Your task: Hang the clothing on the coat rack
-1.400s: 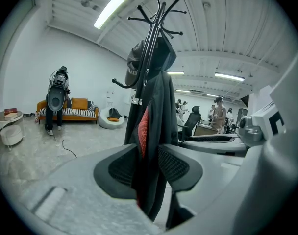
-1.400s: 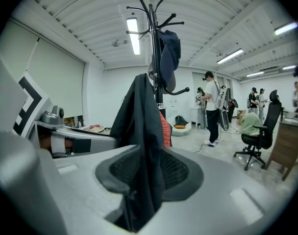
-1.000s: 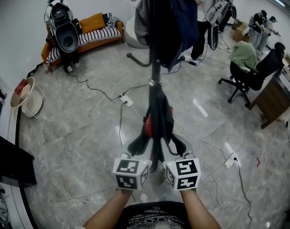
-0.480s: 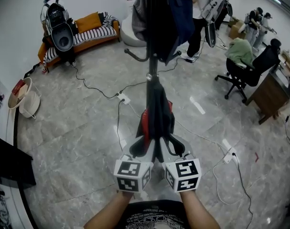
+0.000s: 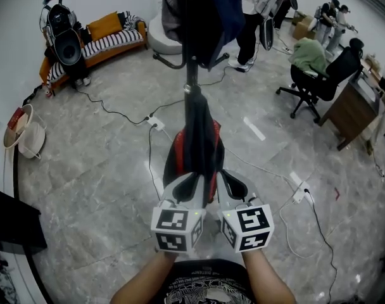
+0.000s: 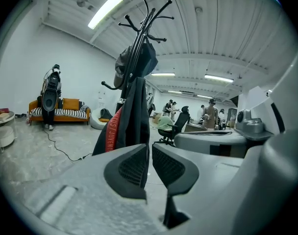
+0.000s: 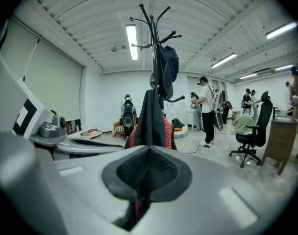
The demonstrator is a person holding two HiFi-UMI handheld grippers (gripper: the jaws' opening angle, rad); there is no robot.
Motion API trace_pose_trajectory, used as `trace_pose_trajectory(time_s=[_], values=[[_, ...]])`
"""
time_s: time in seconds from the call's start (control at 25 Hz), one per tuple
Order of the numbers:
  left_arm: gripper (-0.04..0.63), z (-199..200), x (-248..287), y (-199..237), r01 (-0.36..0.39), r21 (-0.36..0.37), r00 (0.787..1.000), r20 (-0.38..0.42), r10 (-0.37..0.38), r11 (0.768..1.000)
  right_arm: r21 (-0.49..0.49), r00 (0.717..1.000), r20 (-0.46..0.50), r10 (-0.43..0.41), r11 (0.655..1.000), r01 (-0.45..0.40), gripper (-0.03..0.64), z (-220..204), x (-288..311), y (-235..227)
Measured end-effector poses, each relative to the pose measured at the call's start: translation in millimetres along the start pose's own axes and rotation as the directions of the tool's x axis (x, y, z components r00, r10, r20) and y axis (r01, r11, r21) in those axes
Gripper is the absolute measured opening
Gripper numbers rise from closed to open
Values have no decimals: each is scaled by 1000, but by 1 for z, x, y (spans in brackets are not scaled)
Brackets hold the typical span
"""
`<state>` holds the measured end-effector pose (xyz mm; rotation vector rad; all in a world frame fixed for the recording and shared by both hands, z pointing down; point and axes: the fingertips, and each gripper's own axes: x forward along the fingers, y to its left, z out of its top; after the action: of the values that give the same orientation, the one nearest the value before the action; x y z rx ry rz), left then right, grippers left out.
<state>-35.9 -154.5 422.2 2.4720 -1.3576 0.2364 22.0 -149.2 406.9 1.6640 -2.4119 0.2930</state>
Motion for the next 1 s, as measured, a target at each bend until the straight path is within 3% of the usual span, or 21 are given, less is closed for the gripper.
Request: trace_pose_trajectory(time_s=[0.16,1.0], values=[[6,-5,1,-6,12,5,1000,-7,-12,1000,5,1000,-1,-3,1000,3,0,-2,-6,0],[5,-20,-8,-19,37,21,999,-30,-37,999,-1,1000,-5,-15,1000,15,0,-13,-20,6]])
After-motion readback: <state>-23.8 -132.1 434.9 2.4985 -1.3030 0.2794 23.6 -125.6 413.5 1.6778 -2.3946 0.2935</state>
